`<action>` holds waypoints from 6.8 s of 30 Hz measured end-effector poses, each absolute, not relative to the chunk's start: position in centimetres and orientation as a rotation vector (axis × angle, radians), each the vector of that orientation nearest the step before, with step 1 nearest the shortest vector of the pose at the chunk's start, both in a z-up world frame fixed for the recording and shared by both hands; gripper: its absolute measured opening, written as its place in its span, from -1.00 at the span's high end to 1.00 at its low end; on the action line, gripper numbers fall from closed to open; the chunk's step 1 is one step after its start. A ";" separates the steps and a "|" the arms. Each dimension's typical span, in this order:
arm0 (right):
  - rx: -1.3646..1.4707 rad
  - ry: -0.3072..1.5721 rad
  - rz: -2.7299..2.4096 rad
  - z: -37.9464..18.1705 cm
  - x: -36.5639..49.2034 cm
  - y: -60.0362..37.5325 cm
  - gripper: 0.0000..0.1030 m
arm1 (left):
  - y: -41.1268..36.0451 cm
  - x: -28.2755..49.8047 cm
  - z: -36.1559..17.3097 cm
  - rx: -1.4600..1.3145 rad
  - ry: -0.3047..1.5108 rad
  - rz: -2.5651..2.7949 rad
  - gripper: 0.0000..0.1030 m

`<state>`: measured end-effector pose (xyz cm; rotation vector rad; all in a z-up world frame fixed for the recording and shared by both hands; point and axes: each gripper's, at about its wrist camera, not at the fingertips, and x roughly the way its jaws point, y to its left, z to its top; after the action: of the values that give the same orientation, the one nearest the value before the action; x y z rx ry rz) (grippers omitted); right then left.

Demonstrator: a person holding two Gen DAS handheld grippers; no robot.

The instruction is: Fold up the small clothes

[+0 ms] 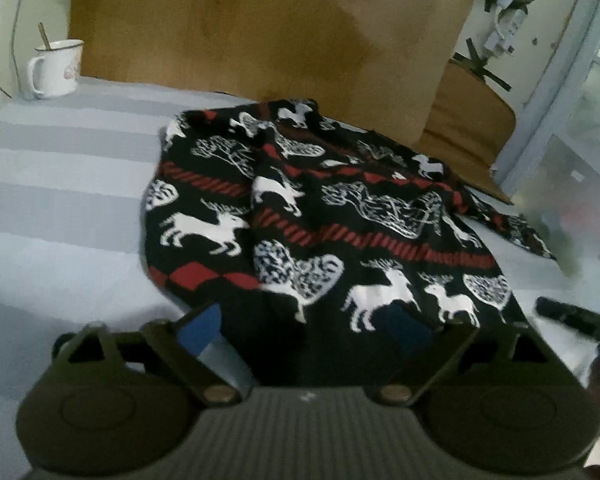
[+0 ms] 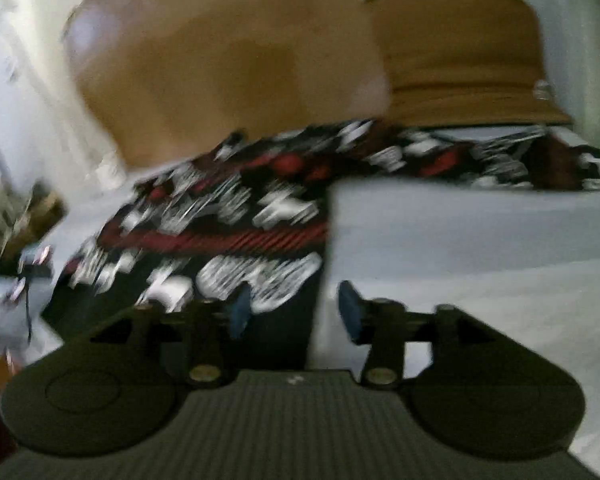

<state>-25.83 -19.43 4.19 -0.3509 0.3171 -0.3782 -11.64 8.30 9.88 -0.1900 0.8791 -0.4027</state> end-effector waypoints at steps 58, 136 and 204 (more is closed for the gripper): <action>-0.196 0.673 0.244 -1.2 10.2 1.3 0.74 | 18.4 -21.7 13.5 -0.322 0.756 -0.382 -0.08; -0.707 0.578 -0.151 8.6 2.7 -4.9 -0.24 | 5.1 -11.7 11.3 -0.032 0.563 -0.648 -0.82; -0.189 0.369 -0.279 3.7 -30.0 -19.2 0.70 | 7.9 -15.5 12.4 -0.110 0.980 -0.430 0.80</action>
<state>-30.03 -19.21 3.71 -0.1892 0.3692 -0.2790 -15.54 7.89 12.36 -0.1099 0.9803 -0.4301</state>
